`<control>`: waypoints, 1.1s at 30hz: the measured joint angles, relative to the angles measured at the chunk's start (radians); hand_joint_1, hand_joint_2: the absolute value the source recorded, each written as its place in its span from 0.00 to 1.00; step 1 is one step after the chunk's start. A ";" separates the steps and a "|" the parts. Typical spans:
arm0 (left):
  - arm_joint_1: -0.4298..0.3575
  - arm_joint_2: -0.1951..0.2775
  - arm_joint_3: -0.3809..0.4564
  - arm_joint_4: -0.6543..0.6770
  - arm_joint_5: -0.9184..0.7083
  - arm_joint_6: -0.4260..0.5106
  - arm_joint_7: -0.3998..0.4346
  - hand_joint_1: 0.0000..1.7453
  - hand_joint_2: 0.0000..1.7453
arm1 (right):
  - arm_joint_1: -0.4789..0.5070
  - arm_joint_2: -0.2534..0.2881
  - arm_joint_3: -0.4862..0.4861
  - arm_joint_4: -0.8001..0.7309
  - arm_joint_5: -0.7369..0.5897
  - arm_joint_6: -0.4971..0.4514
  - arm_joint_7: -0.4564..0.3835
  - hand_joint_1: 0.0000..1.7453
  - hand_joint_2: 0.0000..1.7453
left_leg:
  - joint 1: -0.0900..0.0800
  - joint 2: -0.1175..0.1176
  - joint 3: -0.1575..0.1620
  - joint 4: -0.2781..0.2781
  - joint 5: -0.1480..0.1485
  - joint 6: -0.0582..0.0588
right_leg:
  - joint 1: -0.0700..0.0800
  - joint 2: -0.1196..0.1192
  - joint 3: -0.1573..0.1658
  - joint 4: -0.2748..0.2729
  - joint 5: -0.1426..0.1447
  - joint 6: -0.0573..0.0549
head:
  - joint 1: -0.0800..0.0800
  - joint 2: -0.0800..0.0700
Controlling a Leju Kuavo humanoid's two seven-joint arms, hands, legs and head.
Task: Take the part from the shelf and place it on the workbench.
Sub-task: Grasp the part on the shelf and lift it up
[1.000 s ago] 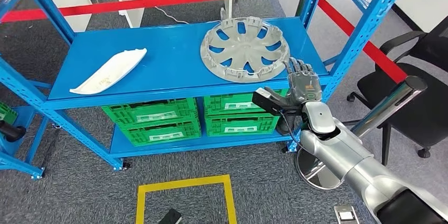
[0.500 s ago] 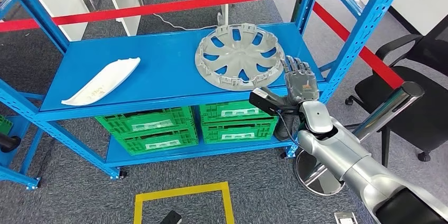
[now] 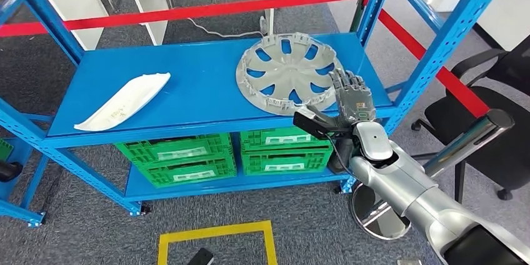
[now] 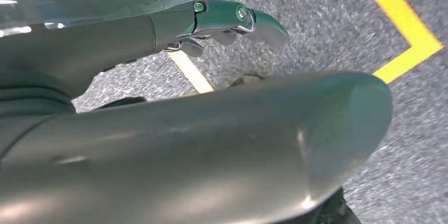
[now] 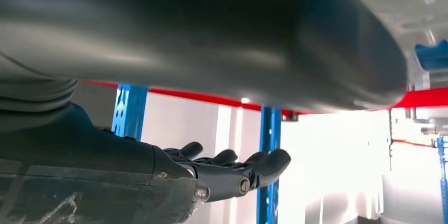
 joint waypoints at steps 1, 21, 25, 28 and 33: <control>0.000 0.000 0.000 0.000 0.000 0.000 0.003 0.00 0.00 | 0.002 0.000 0.000 0.000 0.000 0.000 -0.001 0.00 0.00 | -0.002 0.000 -0.001 0.002 -0.002 -0.001 | 0.002 0.001 0.003 -0.005 -0.006 -0.005 | -0.002 0.000; 0.001 0.002 0.011 0.001 0.012 -0.009 0.008 0.00 0.00 | 0.005 0.001 0.001 0.001 -0.001 0.000 -0.006 0.00 0.00 | 0.000 0.001 0.016 -0.022 -0.002 -0.018 | 0.005 0.002 0.011 -0.011 -0.018 -0.027 | -0.006 0.000; 0.001 0.002 0.015 0.001 0.016 -0.018 0.006 0.00 0.00 | 0.004 0.004 0.001 0.008 -0.017 0.001 -0.018 0.00 0.00 | 0.000 0.000 0.016 -0.022 -0.002 -0.018 | 0.005 0.002 0.013 -0.013 -0.017 -0.026 | -0.006 0.000; 0.000 0.002 0.015 0.001 0.013 -0.023 0.002 0.00 0.00 | 0.004 0.010 0.002 0.021 -0.030 0.002 -0.030 0.00 0.00 | 0.000 0.000 0.016 -0.022 -0.002 -0.017 | 0.005 0.002 0.013 -0.014 -0.017 -0.026 | -0.006 0.000; 0.000 0.002 0.015 0.001 0.012 -0.027 0.000 0.00 0.00 | 0.004 0.026 0.005 0.052 -0.042 0.004 -0.050 0.00 0.00 | 0.000 0.000 0.016 -0.022 -0.003 -0.017 | 0.005 0.002 0.013 -0.015 -0.018 -0.026 | -0.006 0.000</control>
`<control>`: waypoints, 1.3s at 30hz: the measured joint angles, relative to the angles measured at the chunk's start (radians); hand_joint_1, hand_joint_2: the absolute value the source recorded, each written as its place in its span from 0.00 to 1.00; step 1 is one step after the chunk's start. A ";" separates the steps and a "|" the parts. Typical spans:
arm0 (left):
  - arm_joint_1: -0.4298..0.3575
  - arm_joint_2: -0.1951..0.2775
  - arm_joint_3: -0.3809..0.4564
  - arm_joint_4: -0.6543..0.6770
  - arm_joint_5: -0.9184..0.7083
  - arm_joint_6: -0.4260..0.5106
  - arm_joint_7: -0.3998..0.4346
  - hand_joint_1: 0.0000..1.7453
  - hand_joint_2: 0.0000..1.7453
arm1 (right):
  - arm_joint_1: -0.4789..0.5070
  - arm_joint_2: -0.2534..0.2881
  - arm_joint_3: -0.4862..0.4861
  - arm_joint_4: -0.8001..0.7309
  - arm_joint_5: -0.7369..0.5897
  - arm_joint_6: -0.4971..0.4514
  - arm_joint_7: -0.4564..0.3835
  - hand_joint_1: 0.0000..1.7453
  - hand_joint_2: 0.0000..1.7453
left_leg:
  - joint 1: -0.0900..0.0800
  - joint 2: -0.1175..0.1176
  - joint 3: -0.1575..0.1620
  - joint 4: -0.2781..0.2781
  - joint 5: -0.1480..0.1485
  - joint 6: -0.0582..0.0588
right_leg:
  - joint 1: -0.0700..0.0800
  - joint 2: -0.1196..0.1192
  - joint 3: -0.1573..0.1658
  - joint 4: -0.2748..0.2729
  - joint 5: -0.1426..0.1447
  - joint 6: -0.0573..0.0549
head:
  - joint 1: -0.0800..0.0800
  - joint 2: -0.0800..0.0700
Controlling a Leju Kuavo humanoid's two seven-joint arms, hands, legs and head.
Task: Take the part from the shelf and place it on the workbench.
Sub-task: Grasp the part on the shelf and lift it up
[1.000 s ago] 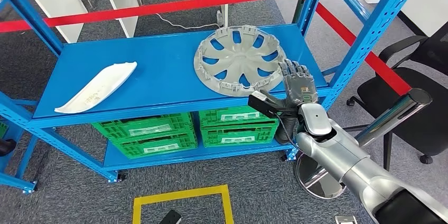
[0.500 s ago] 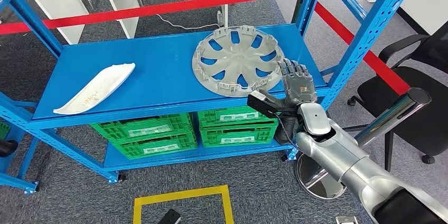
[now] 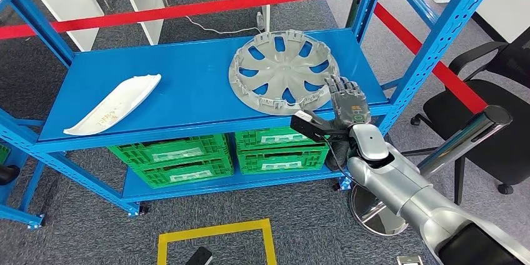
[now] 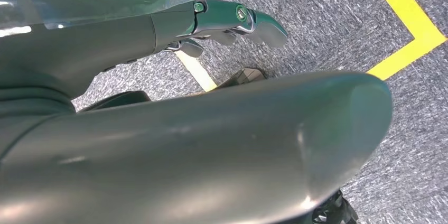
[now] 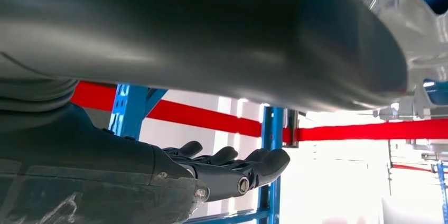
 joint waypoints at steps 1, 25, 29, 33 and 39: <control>0.000 0.000 0.000 0.000 0.000 0.000 0.000 0.00 0.00 | 0.000 0.004 0.002 0.007 -0.001 0.000 -0.004 0.00 0.00 | 0.000 0.000 0.000 0.000 0.000 0.000 | 0.000 0.000 0.000 0.000 0.000 0.000 | 0.000 0.000; 0.004 0.002 0.000 0.000 0.001 -0.001 -0.007 0.00 0.00 | -0.009 0.026 0.016 0.054 0.038 -0.017 0.025 0.00 0.00 | 0.000 0.000 0.000 0.000 0.000 0.000 | 0.000 0.000 0.000 0.000 0.000 0.000 | 0.000 0.000; 0.004 0.002 0.000 0.000 -0.003 -0.002 -0.006 0.00 0.00 | -0.010 0.026 0.016 0.053 0.038 -0.006 0.029 0.00 0.00 | 0.000 0.000 0.001 0.000 0.000 0.000 | 0.000 0.000 0.000 0.000 0.000 0.000 | 0.000 0.000; 0.003 0.002 -0.001 0.000 -0.013 -0.008 0.003 0.00 0.00 | -0.021 0.027 0.018 0.066 0.045 -0.005 0.030 0.00 0.00 | 0.000 0.000 0.000 0.000 0.000 0.000 | 0.000 0.000 0.000 0.000 0.000 0.000 | 0.000 0.000; -0.002 0.001 -0.001 0.000 -0.027 -0.015 0.011 0.00 0.00 | -0.059 0.045 0.029 0.127 0.070 -0.018 0.016 0.00 0.00 | 0.000 0.000 0.001 0.000 0.000 0.000 | 0.000 0.000 0.000 0.000 0.000 0.000 | 0.000 0.000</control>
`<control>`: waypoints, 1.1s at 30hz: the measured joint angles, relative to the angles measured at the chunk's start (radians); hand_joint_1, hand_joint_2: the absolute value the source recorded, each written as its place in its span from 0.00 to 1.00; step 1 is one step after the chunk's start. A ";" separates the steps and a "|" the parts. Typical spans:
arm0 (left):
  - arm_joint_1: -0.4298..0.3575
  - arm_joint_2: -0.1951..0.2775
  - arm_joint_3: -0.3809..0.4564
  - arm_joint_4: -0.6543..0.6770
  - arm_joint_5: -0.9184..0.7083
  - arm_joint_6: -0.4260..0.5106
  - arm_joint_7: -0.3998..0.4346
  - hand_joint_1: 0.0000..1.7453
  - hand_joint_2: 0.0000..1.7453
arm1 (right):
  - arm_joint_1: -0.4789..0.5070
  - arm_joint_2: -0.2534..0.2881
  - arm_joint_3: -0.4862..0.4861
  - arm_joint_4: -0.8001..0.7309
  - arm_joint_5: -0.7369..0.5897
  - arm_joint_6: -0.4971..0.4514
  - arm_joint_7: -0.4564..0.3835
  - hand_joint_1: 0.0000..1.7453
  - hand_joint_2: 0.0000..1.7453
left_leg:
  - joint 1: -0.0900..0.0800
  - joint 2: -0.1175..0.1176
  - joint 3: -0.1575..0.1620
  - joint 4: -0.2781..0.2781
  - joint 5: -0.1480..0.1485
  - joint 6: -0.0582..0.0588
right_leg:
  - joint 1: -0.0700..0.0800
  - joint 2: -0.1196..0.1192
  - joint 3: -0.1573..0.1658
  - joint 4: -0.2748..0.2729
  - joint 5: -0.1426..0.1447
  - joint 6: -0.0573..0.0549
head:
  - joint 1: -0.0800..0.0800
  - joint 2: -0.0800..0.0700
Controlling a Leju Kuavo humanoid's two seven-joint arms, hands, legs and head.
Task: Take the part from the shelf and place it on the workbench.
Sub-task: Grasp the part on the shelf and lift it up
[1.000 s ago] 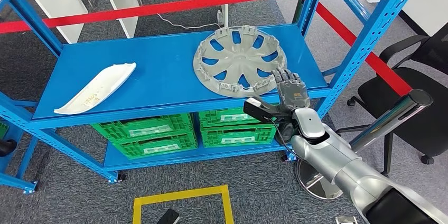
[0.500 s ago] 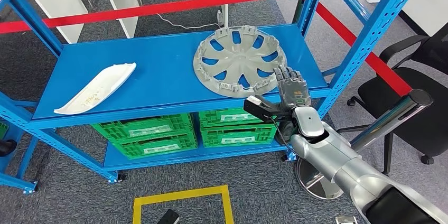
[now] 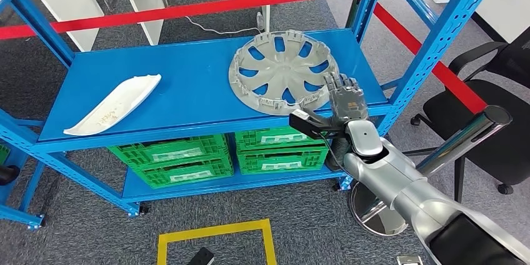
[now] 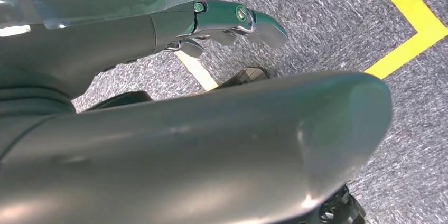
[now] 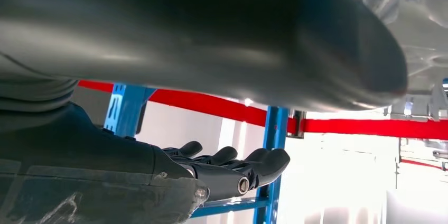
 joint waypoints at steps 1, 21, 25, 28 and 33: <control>0.000 0.000 0.000 0.000 -0.001 0.000 0.000 0.00 0.00 | -0.006 0.004 0.001 0.010 0.000 -0.003 -0.002 0.00 0.00 | 0.000 0.000 0.000 0.000 0.000 0.000 | 0.000 0.000 0.000 0.000 0.000 0.000 | 0.000 0.000; -0.001 0.000 0.000 0.000 -0.002 0.000 0.001 0.00 0.00 | -0.038 0.029 0.010 0.115 -0.006 -0.009 -0.012 0.00 0.00 | 0.000 0.000 0.000 0.000 0.000 0.000 | 0.000 0.000 0.000 0.000 0.000 0.000 | 0.000 0.000; -0.002 -0.001 0.000 0.000 -0.005 0.000 0.002 0.00 0.00 | -0.038 0.030 0.012 0.123 -0.006 -0.005 -0.006 0.00 0.00 | 0.000 0.000 0.000 0.000 0.000 0.000 | 0.000 0.000 0.000 0.000 0.000 0.000 | 0.000 0.000; -0.002 -0.001 0.000 -0.001 -0.005 0.000 0.007 0.00 0.00 | -0.037 0.031 0.014 0.130 -0.008 -0.002 -0.002 0.00 0.00 | 0.000 0.000 0.000 0.000 0.000 0.000 | 0.000 0.000 0.000 0.000 0.000 0.000 | 0.000 0.000; -0.003 -0.001 0.000 -0.001 -0.005 0.000 0.011 0.00 0.00 | -0.037 0.034 0.017 0.139 -0.009 -0.004 -0.001 0.00 0.00 | 0.000 0.000 0.000 0.000 0.000 0.000 | 0.000 0.000 0.000 0.000 0.000 0.000 | 0.000 0.000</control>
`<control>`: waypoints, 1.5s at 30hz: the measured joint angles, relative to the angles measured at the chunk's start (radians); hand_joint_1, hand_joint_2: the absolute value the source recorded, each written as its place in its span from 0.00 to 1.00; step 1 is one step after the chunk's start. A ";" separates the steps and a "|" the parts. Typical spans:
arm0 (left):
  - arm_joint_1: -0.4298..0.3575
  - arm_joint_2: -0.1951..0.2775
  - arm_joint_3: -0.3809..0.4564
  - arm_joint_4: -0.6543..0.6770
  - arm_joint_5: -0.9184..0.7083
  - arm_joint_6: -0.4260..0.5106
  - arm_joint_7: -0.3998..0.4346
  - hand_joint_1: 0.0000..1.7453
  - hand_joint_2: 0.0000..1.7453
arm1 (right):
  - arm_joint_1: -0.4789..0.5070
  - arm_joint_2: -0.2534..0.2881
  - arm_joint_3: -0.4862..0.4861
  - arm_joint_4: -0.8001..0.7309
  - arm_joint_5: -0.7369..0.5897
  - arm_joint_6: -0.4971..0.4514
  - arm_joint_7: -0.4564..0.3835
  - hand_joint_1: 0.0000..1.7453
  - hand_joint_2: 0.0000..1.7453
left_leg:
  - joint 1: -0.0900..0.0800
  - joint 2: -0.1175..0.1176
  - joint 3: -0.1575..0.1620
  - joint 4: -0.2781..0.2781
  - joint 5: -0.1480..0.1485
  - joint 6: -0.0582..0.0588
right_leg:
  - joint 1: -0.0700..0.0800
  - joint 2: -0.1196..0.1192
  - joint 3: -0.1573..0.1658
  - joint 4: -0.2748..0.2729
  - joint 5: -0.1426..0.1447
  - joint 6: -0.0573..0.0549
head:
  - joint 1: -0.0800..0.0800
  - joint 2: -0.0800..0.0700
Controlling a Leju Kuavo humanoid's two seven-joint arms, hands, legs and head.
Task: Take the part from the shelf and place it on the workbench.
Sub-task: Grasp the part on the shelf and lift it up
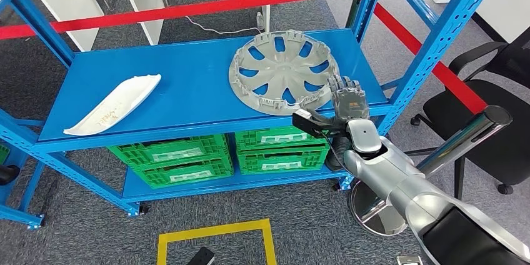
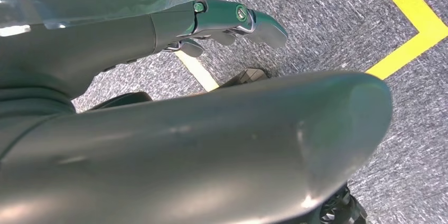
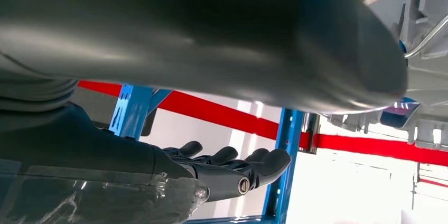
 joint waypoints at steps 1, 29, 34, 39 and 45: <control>0.000 0.000 0.000 0.000 0.000 0.000 0.001 0.00 0.00 | 0.000 0.001 0.001 0.002 0.000 -0.003 0.000 0.00 0.00 | 0.000 0.000 0.000 0.000 0.000 0.000 | 0.000 0.000 0.000 0.000 0.000 0.000 | 0.000 0.000; 0.000 -0.001 0.000 -0.003 -0.002 0.000 -0.001 0.00 0.00 | -0.001 0.002 0.002 -0.033 0.040 -0.015 0.025 0.00 0.00 | -0.003 0.000 -0.001 0.007 -0.004 0.006 | -0.004 0.000 0.001 -0.001 0.001 0.003 | 0.000 0.000; 0.000 -0.001 0.000 -0.003 -0.003 0.000 -0.001 0.00 0.00 | -0.001 0.002 0.001 -0.045 0.045 -0.015 0.025 0.00 0.00 | -0.008 0.000 -0.003 0.008 -0.004 0.017 | -0.007 0.001 0.003 -0.002 0.008 0.016 | 0.000 0.000; -0.002 -0.005 0.001 -0.003 -0.004 0.000 -0.003 0.00 0.00 | -0.007 -0.004 -0.001 -0.059 0.046 -0.015 0.025 0.00 0.00 | 0.006 0.002 0.028 -0.018 0.004 0.034 | -0.002 -0.001 -0.040 0.116 -0.034 0.031 | 0.007 0.000; 0.001 -0.008 0.000 -0.004 -0.004 0.000 -0.003 0.00 0.00 | -0.007 -0.006 -0.001 -0.064 0.046 -0.011 0.025 0.00 0.00 | 0.024 0.001 0.058 -0.014 -0.025 0.014 | -0.020 -0.003 -0.091 0.143 0.002 0.057 | 0.011 0.000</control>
